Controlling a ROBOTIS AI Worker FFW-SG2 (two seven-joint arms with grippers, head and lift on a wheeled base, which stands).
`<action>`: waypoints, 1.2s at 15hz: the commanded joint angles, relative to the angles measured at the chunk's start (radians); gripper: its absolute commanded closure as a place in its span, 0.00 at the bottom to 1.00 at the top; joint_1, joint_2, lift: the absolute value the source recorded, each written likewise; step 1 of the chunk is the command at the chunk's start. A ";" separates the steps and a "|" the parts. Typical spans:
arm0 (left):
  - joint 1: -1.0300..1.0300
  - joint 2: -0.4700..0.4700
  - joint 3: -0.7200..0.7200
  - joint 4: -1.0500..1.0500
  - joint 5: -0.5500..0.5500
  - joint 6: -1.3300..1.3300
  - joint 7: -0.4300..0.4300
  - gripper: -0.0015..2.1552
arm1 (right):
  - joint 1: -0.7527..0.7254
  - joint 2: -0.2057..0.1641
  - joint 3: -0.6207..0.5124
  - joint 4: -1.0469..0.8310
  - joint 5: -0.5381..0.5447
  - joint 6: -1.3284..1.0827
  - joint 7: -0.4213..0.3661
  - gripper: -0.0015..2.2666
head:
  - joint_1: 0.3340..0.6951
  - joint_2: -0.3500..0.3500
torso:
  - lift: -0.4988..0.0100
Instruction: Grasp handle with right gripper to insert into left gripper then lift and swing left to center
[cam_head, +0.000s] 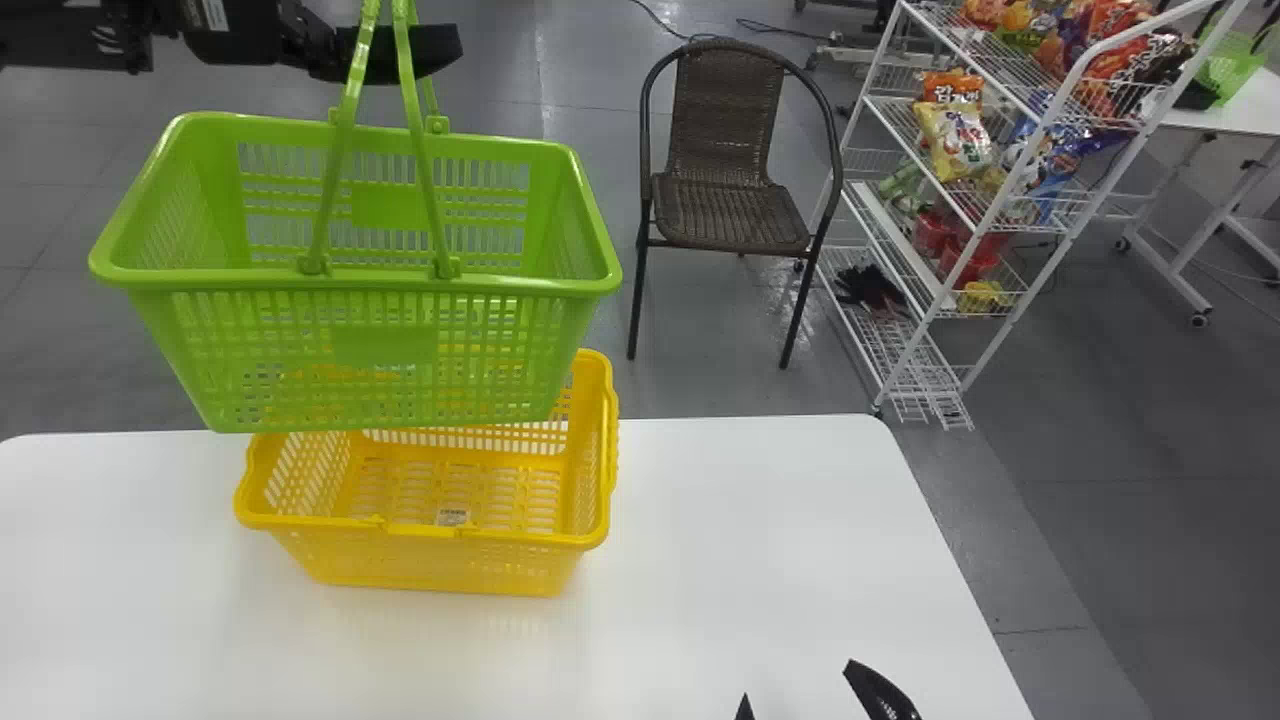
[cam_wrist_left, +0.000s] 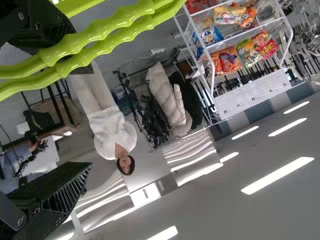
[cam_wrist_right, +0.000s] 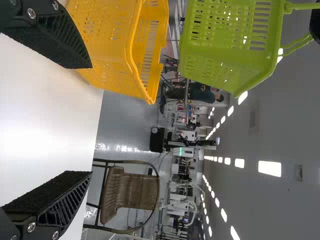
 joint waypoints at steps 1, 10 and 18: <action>-0.001 0.002 -0.010 0.001 -0.007 0.001 -0.009 0.18 | 0.002 0.000 0.000 0.001 0.000 -0.001 0.000 0.02 | 1.00 0.25 | 0.98; -0.035 0.041 -0.074 -0.004 -0.086 0.001 -0.148 0.89 | 0.005 0.001 0.000 0.008 -0.002 -0.017 0.000 0.02 | 1.00 0.25 | 0.98; -0.033 0.277 -0.083 -0.010 -0.161 0.001 -0.277 0.96 | 0.011 -0.002 -0.009 0.020 -0.014 -0.044 0.000 0.02 | 1.00 0.38 | 0.98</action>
